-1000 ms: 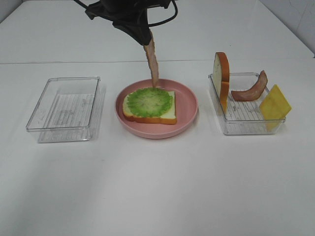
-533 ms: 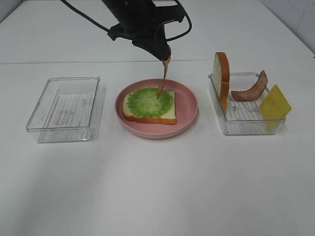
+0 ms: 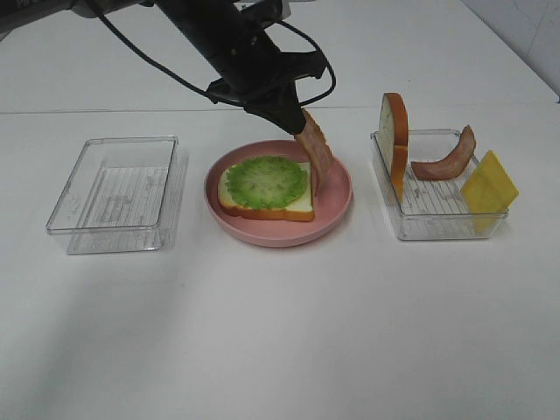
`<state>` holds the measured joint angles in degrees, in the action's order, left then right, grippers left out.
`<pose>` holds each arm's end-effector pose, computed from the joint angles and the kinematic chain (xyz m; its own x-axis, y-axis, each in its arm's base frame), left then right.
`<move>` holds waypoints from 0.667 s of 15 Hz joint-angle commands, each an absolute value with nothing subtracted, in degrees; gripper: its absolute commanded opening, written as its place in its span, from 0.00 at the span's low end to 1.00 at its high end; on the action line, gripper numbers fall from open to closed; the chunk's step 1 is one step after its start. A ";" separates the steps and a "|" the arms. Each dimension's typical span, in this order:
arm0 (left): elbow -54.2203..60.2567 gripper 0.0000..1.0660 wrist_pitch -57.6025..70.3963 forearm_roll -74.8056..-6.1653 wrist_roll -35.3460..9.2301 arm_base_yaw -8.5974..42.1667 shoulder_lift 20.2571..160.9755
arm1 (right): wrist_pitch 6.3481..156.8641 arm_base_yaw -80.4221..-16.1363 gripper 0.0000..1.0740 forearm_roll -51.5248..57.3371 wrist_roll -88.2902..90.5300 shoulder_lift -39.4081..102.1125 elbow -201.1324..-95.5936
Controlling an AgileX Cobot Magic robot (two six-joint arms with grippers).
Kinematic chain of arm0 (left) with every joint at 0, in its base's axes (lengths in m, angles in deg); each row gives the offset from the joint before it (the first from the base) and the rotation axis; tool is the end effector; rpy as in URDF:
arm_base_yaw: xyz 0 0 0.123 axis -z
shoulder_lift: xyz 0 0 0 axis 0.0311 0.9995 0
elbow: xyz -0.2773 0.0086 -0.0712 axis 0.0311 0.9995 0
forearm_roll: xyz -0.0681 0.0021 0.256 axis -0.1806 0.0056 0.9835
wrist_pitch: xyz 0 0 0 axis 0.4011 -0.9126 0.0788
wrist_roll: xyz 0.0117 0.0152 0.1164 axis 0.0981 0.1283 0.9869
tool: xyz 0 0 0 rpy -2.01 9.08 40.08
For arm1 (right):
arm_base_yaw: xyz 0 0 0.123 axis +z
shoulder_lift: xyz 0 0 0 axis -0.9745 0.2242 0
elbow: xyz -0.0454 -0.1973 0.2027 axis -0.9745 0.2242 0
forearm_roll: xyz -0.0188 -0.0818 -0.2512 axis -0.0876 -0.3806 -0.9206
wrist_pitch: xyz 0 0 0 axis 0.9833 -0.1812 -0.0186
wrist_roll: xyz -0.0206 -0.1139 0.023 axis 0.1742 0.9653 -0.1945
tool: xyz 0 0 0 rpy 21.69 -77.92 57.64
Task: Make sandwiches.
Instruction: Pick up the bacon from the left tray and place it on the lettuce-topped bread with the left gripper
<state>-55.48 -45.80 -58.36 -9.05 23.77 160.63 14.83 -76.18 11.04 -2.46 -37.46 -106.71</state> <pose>0.4703 -0.2877 0.1880 -0.8831 0.2841 -0.3734 0.4476 0.7486 -0.4891 0.0301 0.0157 0.2532 -0.5352 0.0398 -0.8438 -0.0988 0.9891 0.1092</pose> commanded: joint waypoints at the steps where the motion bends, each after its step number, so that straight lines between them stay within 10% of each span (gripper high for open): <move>1: -55.65 0.00 -45.80 -56.53 -8.82 23.37 160.35 | 15.34 -76.35 0.87 11.10 -1.95 -39.24 -106.48; 10: -55.65 0.00 -49.52 -39.80 -14.60 23.37 160.35 | 15.34 -76.35 0.87 11.10 -1.95 -39.24 -106.48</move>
<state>-55.48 -49.29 -40.03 -14.20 23.20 160.57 14.83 -76.18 11.04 -2.46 -37.46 -106.71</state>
